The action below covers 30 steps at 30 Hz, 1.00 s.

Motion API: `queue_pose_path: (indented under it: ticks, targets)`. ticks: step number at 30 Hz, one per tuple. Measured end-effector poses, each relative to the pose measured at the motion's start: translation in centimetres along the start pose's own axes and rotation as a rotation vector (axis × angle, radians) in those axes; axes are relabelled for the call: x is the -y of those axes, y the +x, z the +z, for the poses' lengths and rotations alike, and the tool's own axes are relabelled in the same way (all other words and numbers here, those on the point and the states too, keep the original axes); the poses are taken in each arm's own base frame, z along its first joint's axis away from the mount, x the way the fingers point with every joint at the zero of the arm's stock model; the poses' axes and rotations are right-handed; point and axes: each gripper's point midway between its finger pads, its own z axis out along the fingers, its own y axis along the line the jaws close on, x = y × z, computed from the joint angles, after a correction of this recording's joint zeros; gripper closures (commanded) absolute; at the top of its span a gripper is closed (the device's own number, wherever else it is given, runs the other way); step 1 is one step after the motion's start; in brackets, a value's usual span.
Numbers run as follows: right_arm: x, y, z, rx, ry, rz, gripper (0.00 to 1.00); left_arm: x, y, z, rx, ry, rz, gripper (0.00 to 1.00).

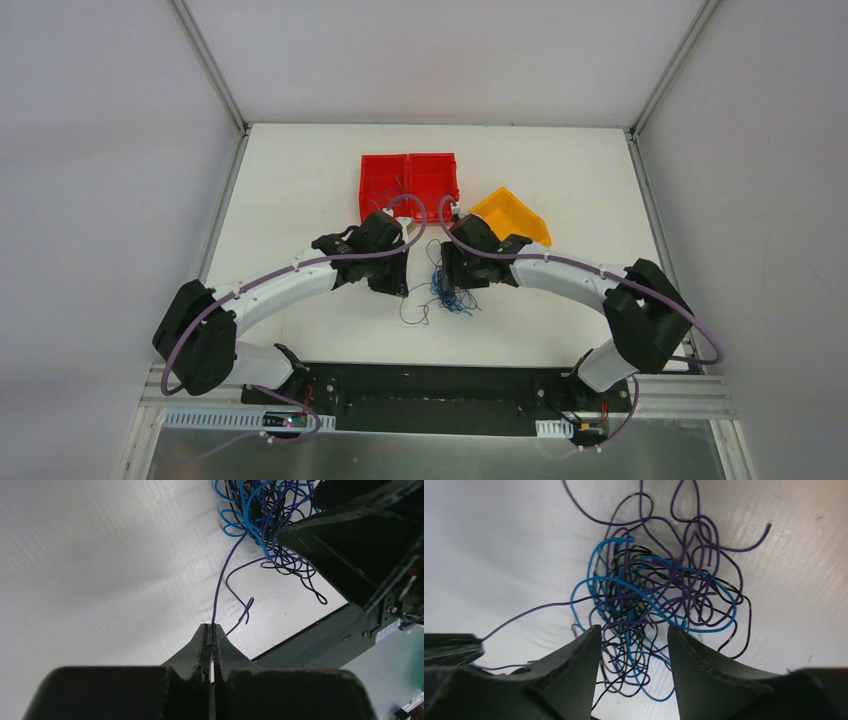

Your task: Untangle the cables

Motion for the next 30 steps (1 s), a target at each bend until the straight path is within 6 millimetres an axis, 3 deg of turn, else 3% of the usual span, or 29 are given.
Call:
queue_pose_path:
  ticks: [3, 5, 11, 17, 20, 23, 27, 30]
  targets:
    - [1.5, 0.8, 1.2, 0.000, 0.058, 0.024, 0.64, -0.2, -0.1, 0.0, 0.006, -0.010, -0.001, 1.00]
    - [2.5, 1.5, 1.8, -0.004, 0.097, 0.044, 0.70, -0.5, 0.0, 0.0, 0.014, -0.023, -0.004, 1.00]
    - [4.3, 1.6, 1.8, 0.049, 0.150, 0.123, 0.70, -3.8, -0.6, -1.0, 0.077, -0.089, -0.101, 1.00]
    - [9.7, 1.7, -0.6, 0.128, 0.239, 0.260, 0.69, -9.5, -2.7, -4.7, 0.264, -0.191, -0.307, 1.00]
    - [12.8, 2.1, -1.7, 0.156, 0.279, 0.371, 0.67, -12.1, -3.3, -7.1, 0.389, -0.260, -0.419, 1.00]
    - [14.8, 2.5, -3.1, 0.201, 0.301, 0.460, 0.66, -13.5, -3.3, -8.9, 0.487, -0.306, -0.498, 1.00]
    - [14.3, 1.4, -5.1, 0.292, 0.249, 0.491, 0.57, -13.8, -3.0, -9.3, 0.514, -0.316, -0.530, 1.00]
    - [13.5, 0.6, -5.9, 0.324, 0.196, 0.483, 0.42, -13.0, -3.0, -8.7, 0.479, -0.268, -0.510, 1.00]
